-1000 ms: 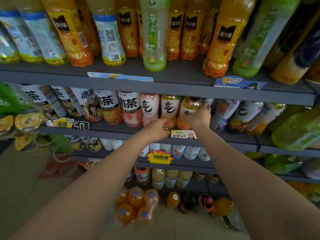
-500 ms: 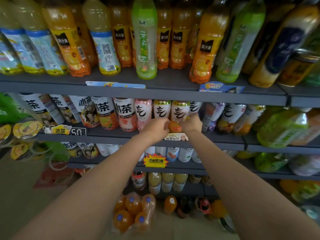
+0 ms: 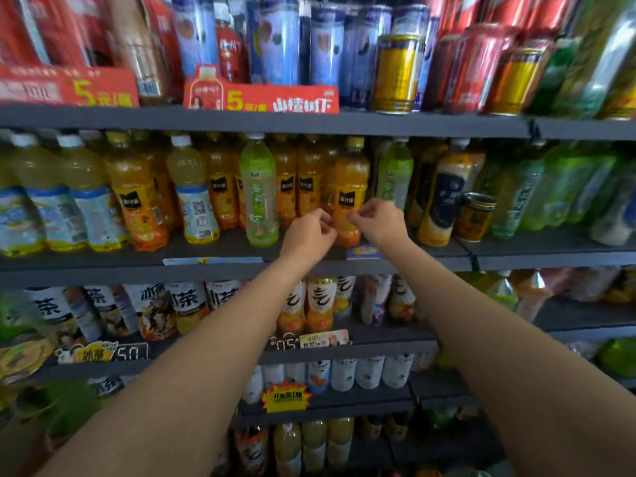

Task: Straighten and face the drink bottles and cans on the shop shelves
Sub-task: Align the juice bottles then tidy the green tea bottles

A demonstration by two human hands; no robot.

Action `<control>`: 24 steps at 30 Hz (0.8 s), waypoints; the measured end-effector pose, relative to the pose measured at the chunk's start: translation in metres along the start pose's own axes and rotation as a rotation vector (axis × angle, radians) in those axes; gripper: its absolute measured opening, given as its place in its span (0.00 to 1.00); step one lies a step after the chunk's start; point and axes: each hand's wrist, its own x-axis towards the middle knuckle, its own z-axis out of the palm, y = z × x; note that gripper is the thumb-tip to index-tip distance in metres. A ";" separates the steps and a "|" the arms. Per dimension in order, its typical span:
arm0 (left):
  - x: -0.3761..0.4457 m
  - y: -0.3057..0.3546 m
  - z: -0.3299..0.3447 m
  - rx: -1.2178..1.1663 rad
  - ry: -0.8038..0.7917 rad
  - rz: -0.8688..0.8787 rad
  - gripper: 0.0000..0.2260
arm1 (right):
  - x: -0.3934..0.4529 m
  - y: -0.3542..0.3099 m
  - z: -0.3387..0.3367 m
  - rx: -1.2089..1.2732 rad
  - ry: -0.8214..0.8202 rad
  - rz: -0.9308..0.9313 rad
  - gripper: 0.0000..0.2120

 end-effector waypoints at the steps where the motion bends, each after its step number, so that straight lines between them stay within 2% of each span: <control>1: 0.005 -0.001 -0.003 -0.023 -0.002 -0.002 0.11 | 0.006 -0.003 -0.001 -0.024 0.002 0.015 0.16; 5: 0.021 -0.010 -0.011 -0.030 0.022 -0.033 0.12 | 0.028 -0.013 0.008 -0.060 0.004 0.075 0.32; 7: 0.027 -0.016 -0.011 -0.044 0.069 -0.047 0.12 | 0.040 -0.017 0.015 -0.028 -0.003 0.120 0.36; 11: 0.034 -0.033 -0.015 -0.028 0.222 -0.125 0.14 | 0.064 -0.013 0.031 0.051 -0.021 0.208 0.38; 14: 0.032 -0.052 -0.020 0.004 0.397 -0.175 0.15 | 0.069 -0.009 0.042 0.087 -0.002 0.272 0.37; 16: 0.032 -0.061 -0.025 0.000 0.533 -0.219 0.16 | 0.067 -0.009 0.050 0.076 0.054 0.269 0.35; 18: 0.035 -0.065 -0.029 -0.053 0.592 -0.285 0.19 | 0.060 -0.014 0.057 0.069 0.081 0.226 0.33; 22: 0.048 -0.068 -0.025 -0.142 0.432 -0.445 0.31 | 0.042 -0.029 0.072 0.017 0.039 0.097 0.32; 24: 0.053 -0.069 -0.022 -0.099 0.344 -0.511 0.29 | 0.035 -0.034 0.077 0.003 0.021 0.047 0.32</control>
